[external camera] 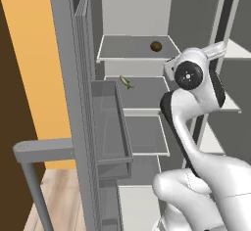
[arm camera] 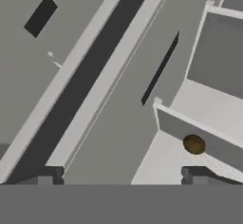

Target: Take the bell pepper and kiwi from the fridge shelf and place them in the freezer drawer to begin freezing them.

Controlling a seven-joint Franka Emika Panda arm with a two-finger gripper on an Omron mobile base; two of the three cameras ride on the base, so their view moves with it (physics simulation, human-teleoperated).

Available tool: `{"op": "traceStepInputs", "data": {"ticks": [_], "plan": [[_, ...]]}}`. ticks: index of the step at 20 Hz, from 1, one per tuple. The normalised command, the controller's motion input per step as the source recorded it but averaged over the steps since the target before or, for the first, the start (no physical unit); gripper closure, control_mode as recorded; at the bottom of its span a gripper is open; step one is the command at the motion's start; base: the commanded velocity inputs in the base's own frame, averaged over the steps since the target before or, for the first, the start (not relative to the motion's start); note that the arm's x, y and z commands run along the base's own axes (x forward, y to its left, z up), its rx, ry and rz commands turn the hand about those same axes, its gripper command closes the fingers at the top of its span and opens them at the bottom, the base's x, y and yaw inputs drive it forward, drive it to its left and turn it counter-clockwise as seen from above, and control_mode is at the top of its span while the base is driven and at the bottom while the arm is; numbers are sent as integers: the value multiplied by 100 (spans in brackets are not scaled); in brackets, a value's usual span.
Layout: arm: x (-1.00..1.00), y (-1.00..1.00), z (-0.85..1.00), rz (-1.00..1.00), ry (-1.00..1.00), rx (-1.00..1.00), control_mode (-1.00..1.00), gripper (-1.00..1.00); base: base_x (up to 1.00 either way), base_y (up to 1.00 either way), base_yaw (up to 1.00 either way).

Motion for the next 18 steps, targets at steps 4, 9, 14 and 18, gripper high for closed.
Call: {"op": "traceStepInputs", "data": {"ticks": [4, 9, 14, 18], "plan": [[60, 23, 27, 0, 16, 31, -100, -100, 0, 0, 0], [61, 0, -1, 0, 31, 10, -100, -100, 0, 0, 0], [58, 0, -25, 0, 20, 0, -100, -100, 0, 0, 0], [52, 5, -35, 0, 16, 0, -100, -100, 0, 0, 0]]}}
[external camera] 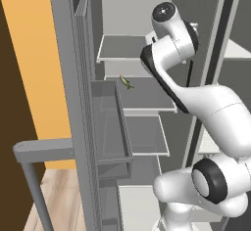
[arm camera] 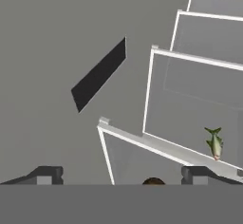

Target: Take the bell pepper and kiwi from the fridge shelf and place them in the freezer drawer to begin freezing them.

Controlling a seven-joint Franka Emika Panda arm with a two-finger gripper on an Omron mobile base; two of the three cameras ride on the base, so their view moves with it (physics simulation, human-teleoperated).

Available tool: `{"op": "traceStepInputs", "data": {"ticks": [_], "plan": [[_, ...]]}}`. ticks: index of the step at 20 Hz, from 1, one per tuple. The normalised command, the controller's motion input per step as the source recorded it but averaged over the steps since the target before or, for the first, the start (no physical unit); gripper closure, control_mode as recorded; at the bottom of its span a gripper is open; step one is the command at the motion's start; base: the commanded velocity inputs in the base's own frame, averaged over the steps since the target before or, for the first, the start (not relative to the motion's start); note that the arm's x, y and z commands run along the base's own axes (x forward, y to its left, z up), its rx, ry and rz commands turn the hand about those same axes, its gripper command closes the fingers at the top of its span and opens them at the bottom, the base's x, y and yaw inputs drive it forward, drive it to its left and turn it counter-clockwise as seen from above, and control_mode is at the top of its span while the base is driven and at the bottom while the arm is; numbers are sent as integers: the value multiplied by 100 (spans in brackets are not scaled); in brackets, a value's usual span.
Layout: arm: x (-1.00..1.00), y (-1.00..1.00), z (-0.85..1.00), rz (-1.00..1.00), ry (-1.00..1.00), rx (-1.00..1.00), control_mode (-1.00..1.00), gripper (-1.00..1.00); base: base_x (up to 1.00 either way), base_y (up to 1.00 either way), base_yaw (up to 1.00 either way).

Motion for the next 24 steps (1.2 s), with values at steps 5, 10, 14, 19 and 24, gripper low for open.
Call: {"op": "traceStepInputs", "data": {"ticks": [5, 10, 14, 19, 24], "plan": [[53, 0, -19, 0, 3, 0, -100, -100, 0, 0, 0], [51, 0, -5, 0, 0, 3, -100, -100, 0, 0, 0], [45, 0, -10, 0, 0, 3, -100, -100, 0, 0, 0], [48, 0, -23, 0, 0, 1, -100, -100, 0, 0, 0], [54, 0, -23, 0, 0, 0, -100, -100, 0, 0, 0]]}}
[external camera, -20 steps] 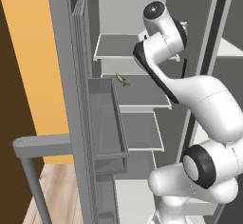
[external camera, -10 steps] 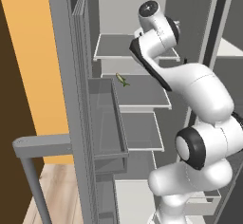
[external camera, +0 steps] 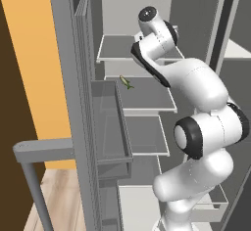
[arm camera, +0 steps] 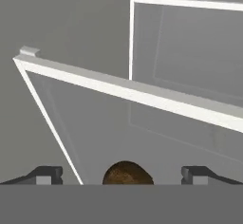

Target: Take the bell pepper and kiwi from the fridge shelf and place them in the freezer drawer to begin freezing them.

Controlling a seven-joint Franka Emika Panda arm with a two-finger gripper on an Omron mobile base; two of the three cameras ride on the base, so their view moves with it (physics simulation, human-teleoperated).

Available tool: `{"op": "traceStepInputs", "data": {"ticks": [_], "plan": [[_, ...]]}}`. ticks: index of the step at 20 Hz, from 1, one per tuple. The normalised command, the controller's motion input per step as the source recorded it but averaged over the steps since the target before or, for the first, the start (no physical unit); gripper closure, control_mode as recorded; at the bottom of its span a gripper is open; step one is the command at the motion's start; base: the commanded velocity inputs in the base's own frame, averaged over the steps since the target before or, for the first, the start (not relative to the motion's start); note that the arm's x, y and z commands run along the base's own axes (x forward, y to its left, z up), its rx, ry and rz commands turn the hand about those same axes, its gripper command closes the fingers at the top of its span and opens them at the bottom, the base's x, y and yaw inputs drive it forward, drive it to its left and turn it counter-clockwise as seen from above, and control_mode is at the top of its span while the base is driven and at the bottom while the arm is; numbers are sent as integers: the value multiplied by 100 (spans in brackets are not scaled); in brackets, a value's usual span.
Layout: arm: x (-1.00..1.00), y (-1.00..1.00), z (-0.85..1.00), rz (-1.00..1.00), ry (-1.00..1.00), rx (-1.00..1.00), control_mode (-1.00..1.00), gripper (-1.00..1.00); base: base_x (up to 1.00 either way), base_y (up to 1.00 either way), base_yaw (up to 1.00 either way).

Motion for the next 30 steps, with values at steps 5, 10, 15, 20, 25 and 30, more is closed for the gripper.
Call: {"op": "traceStepInputs", "data": {"ticks": [5, 10, 15, 20, 25, 30], "plan": [[47, -6, -2, 0, 0, 0, -100, -100, 0, 0, 0], [42, -10, 0, 0, 0, 0, -100, -100, 0, 0, 0], [35, -11, -10, 0, 0, 0, -100, -100, 0, 0, 0], [18, -16, -21, 0, 3, 2, -100, -100, 0, 0, 0], [1, -12, -33, 0, 3, 0, -100, 100, 0, 0, 0], [-8, -2, -13, 0, -2, 1, -100, 100, 0, 0, 0]]}}
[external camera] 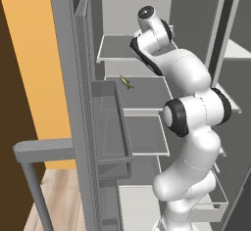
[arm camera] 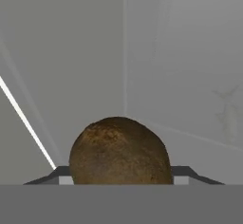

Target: Take the bell pepper and kiwi from the fridge shelf and place them in the freezer drawer to begin freezing them.

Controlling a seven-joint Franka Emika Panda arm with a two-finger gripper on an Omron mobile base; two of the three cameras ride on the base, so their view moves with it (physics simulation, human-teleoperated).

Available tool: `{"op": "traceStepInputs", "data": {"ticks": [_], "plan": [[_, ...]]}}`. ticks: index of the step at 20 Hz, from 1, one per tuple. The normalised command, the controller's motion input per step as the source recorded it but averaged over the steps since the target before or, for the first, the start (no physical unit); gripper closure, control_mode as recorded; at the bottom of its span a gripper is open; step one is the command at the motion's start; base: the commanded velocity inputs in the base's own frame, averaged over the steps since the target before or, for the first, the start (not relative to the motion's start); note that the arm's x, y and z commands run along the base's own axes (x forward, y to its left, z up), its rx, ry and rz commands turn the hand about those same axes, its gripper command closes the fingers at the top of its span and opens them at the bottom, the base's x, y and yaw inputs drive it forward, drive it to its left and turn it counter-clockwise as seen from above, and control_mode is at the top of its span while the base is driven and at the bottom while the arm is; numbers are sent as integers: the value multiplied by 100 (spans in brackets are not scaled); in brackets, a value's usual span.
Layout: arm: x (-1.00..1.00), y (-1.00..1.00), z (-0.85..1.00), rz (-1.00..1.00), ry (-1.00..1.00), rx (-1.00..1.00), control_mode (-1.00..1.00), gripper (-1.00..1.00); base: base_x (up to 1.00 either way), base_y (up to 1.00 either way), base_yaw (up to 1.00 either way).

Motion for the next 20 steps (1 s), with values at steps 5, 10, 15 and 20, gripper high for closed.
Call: {"op": "traceStepInputs", "data": {"ticks": [5, 10, 15, 20], "plan": [[-90, 0, 6, -2, -11, 6, -100, 100, 0, 0, 0], [-100, 1, 14, -1, -16, 7, -100, 100, 0, 0, 0], [-100, 0, 2, 0, -18, 10, -100, 100, 0, 0, 0], [-100, 0, 0, 0, -7, 13, -100, 100, 0, 0, 0]]}}
